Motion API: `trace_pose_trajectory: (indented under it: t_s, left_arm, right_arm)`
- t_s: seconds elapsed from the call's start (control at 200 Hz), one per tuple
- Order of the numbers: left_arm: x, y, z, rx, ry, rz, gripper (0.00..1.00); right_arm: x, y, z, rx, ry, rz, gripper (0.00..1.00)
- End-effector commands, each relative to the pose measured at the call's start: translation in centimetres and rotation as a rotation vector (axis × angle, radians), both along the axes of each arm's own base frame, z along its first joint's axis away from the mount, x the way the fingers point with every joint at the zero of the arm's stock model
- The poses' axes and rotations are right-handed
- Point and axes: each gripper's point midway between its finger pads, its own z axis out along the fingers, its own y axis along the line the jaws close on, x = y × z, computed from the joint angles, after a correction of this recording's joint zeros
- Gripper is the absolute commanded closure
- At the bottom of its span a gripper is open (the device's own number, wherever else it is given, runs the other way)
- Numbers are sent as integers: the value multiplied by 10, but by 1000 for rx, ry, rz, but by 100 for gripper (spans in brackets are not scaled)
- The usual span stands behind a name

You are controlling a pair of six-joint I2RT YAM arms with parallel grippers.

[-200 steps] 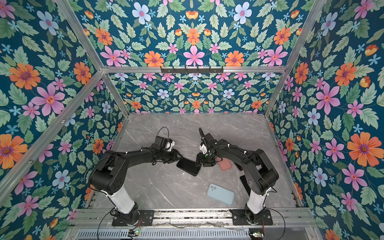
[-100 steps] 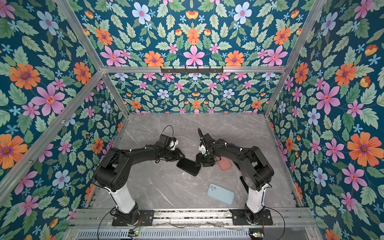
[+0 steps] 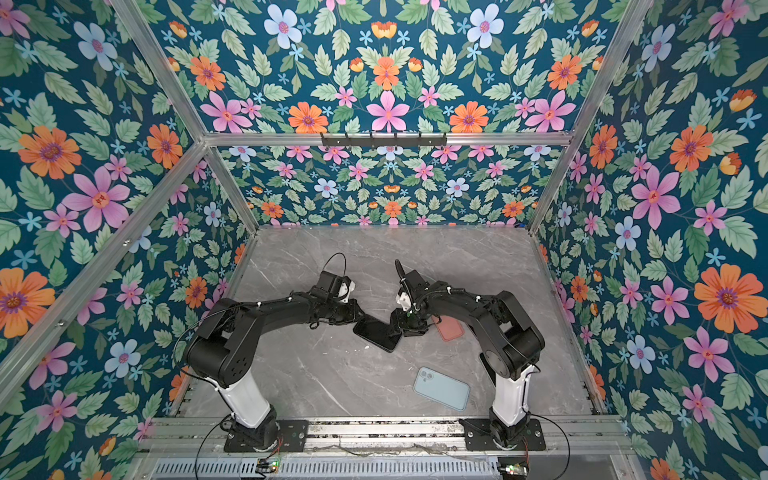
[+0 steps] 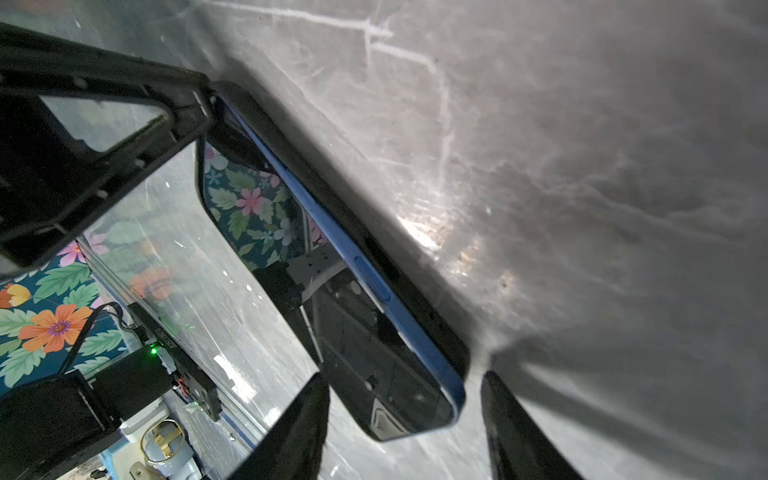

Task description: Put the phone into the phone case

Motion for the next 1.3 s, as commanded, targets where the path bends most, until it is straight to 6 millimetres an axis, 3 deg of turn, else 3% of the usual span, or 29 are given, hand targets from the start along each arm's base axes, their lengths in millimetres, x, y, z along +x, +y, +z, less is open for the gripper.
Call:
trace_pose_trajectory:
  t_s: [0.0, 0.2, 0.35, 0.495, 0.74, 0.765, 1.295]
  left_arm:
    - [-30, 32, -34, 160, 128, 31, 77]
    - [-34, 35, -30, 162, 121, 35, 77]
    - [-32, 32, -14, 138, 91, 33, 66]
    - [-34, 26, -10, 93, 91, 18, 60]
    - [-37, 17, -12, 28, 100, 0, 59]
    - [-38, 17, -13, 25, 101, -1, 59]
    - [-43, 13, -12, -11, 100, -16, 63]
  right_arm:
    - [-3, 6, -1, 18, 13, -3, 42]
    - [-9, 1, 3, 9, 4, -10, 44]
    - [-20, -7, 17, 2, -21, -30, 44]
    - [-35, -13, 17, -25, -29, -38, 44]
    - [-52, 9, 25, 11, -25, -19, 47]
    - [-53, 10, 13, -12, 4, -17, 47]
    - [-45, 32, 9, 6, 14, 12, 54]
